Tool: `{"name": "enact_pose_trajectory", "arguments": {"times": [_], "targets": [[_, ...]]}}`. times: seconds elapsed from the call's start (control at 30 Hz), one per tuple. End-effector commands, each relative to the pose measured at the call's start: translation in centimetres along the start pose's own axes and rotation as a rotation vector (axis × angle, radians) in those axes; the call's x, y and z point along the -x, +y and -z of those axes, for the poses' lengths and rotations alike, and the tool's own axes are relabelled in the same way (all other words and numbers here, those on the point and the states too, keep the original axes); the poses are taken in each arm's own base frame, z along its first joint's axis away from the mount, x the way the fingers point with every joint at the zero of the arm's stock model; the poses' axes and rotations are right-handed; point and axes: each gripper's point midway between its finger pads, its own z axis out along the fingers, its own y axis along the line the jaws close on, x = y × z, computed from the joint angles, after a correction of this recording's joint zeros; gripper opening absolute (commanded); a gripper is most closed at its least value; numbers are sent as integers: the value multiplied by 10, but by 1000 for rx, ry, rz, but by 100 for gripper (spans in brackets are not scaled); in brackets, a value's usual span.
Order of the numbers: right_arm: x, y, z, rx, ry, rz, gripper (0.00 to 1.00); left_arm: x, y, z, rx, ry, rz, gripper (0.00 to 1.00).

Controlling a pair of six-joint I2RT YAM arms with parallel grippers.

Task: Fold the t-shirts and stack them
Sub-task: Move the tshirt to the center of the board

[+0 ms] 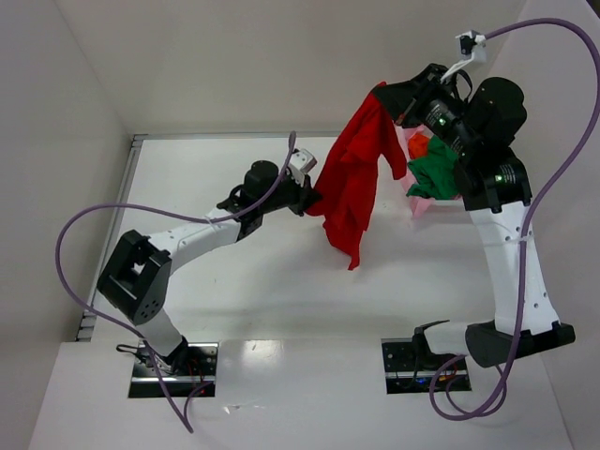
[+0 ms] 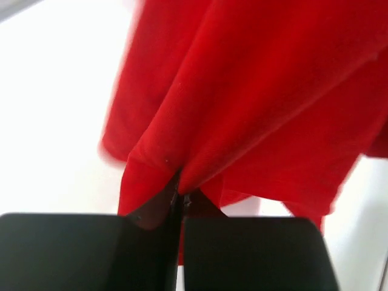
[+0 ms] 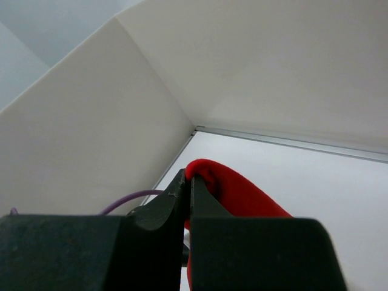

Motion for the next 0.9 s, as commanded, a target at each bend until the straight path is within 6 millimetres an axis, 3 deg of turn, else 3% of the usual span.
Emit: {"name": "enact_pose_trajectory", "arguments": {"times": [0.0,0.03,0.13,0.2,0.23,0.33,0.37,0.4,0.43,0.53,0.73,0.87], "targets": [[32,14,20,-4,-112,70,0,55,8,14,82,-154,-45,0],[29,4,19,-44,-111,74,0,57,20,23,129,-148,-35,0],[25,-11,18,-105,-119,64,0,95,39,63,256,-214,-34,0],[24,-20,19,-146,-134,61,0,149,55,107,397,-330,-25,0],[24,-20,19,-146,-134,61,0,158,62,123,447,-328,-16,0],[26,-27,14,-168,-153,62,0,220,71,192,598,-481,-71,0],[29,-28,14,-173,-166,64,0,252,59,227,615,-575,-100,0],[28,-34,11,-196,-167,61,0,266,61,249,652,-619,-117,0],[32,-33,9,-190,-179,75,0,284,51,276,663,-683,-147,0],[48,-31,9,-198,-227,94,0,307,43,322,731,-763,-221,0],[66,-26,6,-188,-287,106,0,307,31,342,738,-768,-282,0],[61,-31,1,-192,-278,94,0,304,28,350,749,-778,-279,0]]}}
